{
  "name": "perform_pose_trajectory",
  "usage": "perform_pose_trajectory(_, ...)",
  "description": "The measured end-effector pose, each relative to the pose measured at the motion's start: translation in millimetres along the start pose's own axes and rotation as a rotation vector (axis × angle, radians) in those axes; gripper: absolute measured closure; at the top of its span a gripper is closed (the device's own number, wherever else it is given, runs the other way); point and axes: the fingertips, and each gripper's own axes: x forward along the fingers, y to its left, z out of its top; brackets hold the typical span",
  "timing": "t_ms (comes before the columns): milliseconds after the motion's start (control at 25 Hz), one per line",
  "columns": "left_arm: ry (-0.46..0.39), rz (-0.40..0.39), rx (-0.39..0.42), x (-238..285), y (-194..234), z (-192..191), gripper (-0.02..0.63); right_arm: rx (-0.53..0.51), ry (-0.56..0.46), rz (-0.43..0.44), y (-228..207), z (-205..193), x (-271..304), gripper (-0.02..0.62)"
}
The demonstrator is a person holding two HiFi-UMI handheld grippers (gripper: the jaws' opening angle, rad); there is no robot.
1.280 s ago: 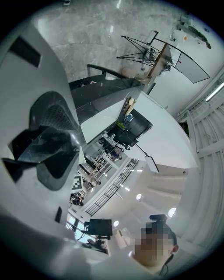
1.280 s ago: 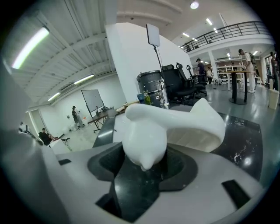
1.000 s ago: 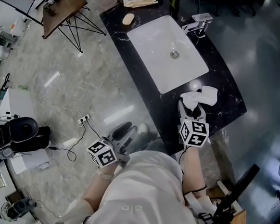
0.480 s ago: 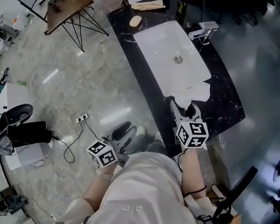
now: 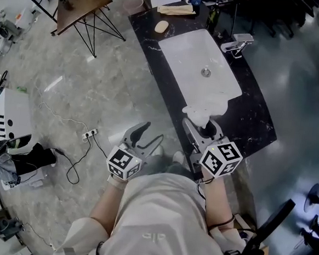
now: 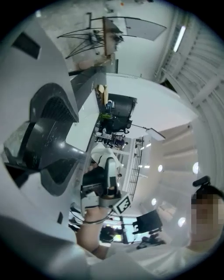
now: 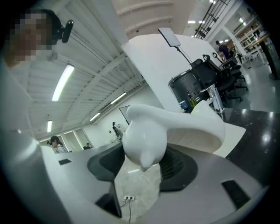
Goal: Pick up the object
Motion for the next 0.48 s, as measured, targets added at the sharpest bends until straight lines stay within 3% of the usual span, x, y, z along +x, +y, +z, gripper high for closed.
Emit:
perform_pose_trajectory(240,-0.038,-0.011,0.245,24.7,13.3,24.3,0.356,0.091,0.028,0.163,50.3,3.5,4.3,0.348)
perform_pose_trajectory(480,-0.049,-0.050,0.521,41.3,-2.8,38.7,0.341,0.187,0.062,0.294,81.9,1.7,6.1,0.348)
